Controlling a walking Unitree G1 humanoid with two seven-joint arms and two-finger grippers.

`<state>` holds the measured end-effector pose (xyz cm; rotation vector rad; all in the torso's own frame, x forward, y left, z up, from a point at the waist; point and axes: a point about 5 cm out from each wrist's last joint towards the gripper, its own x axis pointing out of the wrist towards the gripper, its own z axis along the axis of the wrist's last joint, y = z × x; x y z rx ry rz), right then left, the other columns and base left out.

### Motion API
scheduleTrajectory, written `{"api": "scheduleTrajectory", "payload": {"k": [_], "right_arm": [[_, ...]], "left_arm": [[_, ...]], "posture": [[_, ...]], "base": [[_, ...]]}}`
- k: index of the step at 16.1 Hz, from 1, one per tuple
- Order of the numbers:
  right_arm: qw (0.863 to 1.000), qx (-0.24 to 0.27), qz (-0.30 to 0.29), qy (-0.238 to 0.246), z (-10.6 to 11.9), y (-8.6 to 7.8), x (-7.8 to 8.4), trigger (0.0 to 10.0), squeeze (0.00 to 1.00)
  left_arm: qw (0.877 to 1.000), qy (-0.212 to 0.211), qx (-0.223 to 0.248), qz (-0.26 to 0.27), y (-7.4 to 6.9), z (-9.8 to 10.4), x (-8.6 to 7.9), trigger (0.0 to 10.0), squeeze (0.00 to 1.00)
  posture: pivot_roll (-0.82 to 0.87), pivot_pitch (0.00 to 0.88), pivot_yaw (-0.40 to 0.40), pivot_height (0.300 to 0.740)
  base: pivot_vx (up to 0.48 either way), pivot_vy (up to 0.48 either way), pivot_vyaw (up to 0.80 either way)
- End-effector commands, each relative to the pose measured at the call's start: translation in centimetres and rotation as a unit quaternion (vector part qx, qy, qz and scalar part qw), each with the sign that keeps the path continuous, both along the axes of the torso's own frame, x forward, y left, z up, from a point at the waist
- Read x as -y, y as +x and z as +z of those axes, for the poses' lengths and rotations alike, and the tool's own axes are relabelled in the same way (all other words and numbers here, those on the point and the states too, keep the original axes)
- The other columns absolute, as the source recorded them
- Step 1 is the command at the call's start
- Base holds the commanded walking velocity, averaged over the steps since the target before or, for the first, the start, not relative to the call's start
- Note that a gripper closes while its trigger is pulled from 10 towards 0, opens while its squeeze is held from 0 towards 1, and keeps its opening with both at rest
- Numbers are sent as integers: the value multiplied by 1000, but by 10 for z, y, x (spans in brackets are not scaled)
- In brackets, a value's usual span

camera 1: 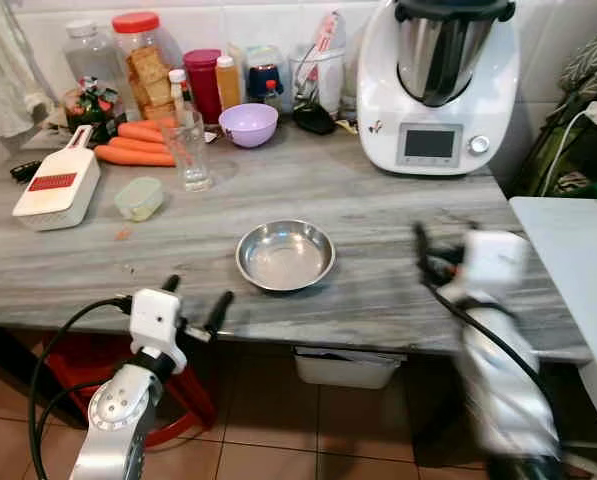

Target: Setting the table

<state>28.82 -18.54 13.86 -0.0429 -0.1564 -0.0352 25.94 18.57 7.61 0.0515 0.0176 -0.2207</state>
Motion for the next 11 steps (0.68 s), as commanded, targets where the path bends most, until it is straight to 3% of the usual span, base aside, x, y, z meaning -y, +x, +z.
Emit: {"api": "scheduleTrajectory", "payload": {"k": [1, 5, 6, 7, 8, 11], "right_arm": [[1000, 16, -13, -1, 9, -5, 3, 10000, 1000], [1000, 24, -17, -11, 11, -34, -1, 10000, 1000], [1000, 22, -6, -21, 10, -39, -6, 10000, 710], [1000, 19, -4, -22, 9, -40, -7, 10000, 165], [1000, 13, 2, -23, 7, -43, -11, 10000, 0], [1000, -3, 3, -18, 4, -46, -13, 10000, 0]], "left_arm": [[999, 17, -3, 30, 5, 2, -6, 10000, 0], [996, 39, 4, 78, 8, 3, -13, 10000, 0], [996, 39, 5, 85, 8, 4, -14, 10000, 0], [995, 40, 6, 89, 8, 4, -14, 10000, 0], [995, 37, 6, 97, 7, 4, -14, 10000, 0], [993, 44, 4, 109, 5, 3, -14, 10000, 0]], "posture": [[-14, 0, 56, 740], [-21, 0, 53, 740], [-18, 0, 50, 740], [-18, 0, 50, 740], [-14, 0, 41, 740], [-11, 0, 38, 740]], "base": [[0, 0, 0], [0, 0, 0], [0, 0, 0], [0, 0, 0], [0, 0, 0], [0, 0, 0]]}}
